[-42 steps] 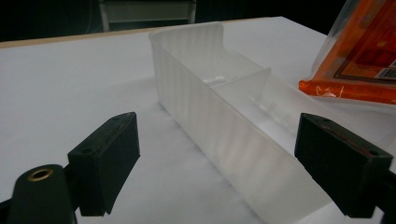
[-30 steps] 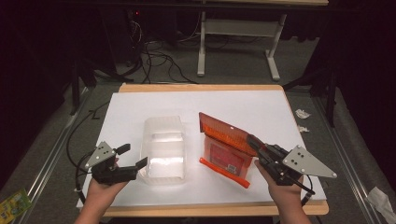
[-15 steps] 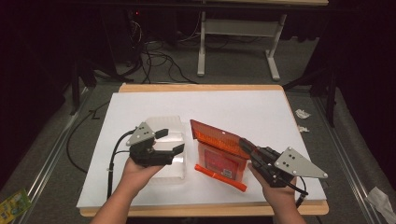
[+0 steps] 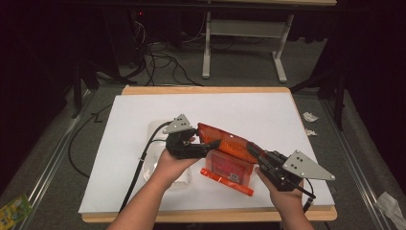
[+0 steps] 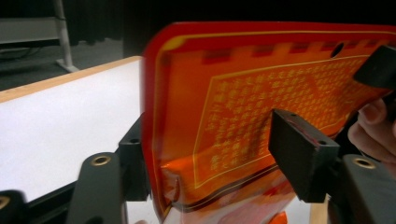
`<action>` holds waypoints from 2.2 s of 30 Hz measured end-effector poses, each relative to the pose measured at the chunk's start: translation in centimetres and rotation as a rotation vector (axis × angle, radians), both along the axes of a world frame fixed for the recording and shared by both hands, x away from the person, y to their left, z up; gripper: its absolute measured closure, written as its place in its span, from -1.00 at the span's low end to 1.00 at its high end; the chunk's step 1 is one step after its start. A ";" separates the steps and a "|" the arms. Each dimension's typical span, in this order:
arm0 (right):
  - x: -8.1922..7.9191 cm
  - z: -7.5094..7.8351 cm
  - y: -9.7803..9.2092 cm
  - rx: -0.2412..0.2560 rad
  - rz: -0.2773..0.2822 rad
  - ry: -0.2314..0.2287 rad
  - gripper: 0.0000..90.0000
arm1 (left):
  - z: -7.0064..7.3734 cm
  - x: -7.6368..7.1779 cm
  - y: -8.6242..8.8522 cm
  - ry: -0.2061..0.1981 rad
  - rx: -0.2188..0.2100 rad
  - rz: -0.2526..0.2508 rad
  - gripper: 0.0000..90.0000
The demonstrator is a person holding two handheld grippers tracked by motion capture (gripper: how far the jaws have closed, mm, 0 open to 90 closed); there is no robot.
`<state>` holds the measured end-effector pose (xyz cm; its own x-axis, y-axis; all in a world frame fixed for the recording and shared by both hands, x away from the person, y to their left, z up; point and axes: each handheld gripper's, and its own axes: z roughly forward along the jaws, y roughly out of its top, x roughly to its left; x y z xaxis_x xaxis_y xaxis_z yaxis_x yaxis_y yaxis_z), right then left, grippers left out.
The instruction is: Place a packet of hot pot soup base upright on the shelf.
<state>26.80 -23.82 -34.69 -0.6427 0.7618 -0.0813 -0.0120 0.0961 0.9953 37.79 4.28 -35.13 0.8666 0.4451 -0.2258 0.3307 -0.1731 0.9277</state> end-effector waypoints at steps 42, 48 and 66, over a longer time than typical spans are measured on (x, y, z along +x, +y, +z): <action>2.4 -6.0 -1.3 -0.032 0.069 0.354 0.37 | -0.7 -1.3 0.6 -0.070 0.069 0.075 0.40; 2.6 -6.1 -1.6 -0.020 0.092 0.361 0.44 | -1.4 -1.4 3.3 -0.070 0.102 0.162 -0.06; 2.3 -6.2 -1.5 -0.011 0.110 0.369 0.51 | -2.9 -4.3 17.1 -0.087 0.195 0.454 -0.25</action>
